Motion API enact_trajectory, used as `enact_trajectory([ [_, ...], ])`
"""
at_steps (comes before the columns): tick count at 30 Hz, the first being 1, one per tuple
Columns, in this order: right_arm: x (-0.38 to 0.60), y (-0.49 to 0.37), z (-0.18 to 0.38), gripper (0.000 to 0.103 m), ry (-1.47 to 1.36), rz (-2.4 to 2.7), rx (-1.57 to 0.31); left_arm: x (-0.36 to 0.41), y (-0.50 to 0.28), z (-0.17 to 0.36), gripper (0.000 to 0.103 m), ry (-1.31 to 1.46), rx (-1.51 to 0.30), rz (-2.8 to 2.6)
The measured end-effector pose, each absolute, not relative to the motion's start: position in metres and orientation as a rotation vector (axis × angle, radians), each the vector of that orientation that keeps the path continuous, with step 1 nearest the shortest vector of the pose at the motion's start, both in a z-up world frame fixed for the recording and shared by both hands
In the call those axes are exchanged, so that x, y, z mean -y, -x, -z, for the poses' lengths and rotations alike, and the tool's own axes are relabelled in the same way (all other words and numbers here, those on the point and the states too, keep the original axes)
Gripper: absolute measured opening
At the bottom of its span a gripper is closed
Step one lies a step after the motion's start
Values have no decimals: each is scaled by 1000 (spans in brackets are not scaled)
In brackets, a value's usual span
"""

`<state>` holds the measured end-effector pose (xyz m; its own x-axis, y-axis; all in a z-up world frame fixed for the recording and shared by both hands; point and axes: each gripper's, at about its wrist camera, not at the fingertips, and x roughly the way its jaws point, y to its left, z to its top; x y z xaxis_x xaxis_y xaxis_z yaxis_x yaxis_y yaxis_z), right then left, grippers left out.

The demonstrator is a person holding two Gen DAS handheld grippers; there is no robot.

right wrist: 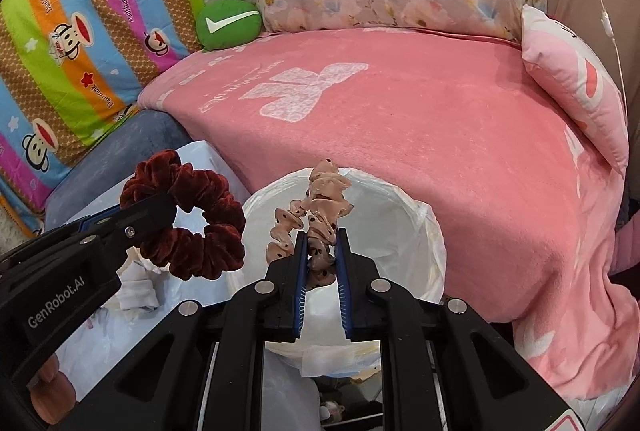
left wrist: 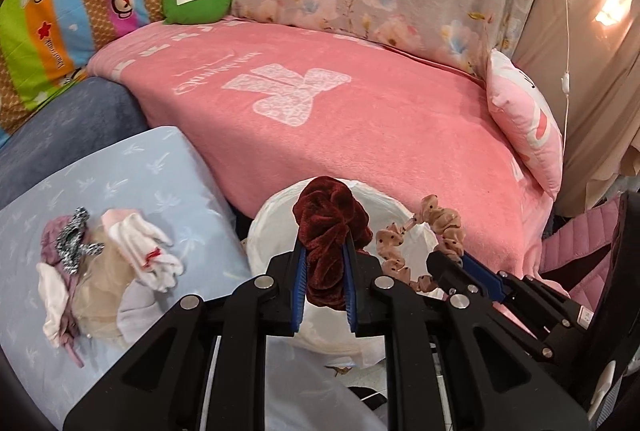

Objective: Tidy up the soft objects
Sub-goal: 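Carry both scrunchies over the wastebasket and open both tools to drop them, then move both tools back over the clothing pile on the table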

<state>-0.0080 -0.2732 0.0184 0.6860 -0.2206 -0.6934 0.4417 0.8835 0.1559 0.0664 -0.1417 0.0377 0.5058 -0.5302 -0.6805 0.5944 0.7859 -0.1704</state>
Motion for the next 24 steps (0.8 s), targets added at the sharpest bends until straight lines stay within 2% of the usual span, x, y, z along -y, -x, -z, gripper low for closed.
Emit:
enact_trajectory([
  [4,280,7,-12,18,-337,392,-733,150,-73,-34,19,-81,-798,697],
  [6,281,5,-11,18,-335,397,-733,152,-76,-33,32,-80,-816,706],
  [8,280,5,-10,18,-333,399,-735,151,-79,-34,62,-71,-820,695],
  [10,279,4,-9,30,-332,402,-733,148,-77,-37,68,-63,-791,667],
  [12,278,4,-9,35,-333,405,-729,146,-78,-38,69,-74,-783,650],
  [21,259,1,-13,41,-304,368,-741,127,-85,-34,69,-67,-794,553],
  [24,250,-1,-15,47,-292,354,-743,117,-86,-33,69,-56,-796,523],
])
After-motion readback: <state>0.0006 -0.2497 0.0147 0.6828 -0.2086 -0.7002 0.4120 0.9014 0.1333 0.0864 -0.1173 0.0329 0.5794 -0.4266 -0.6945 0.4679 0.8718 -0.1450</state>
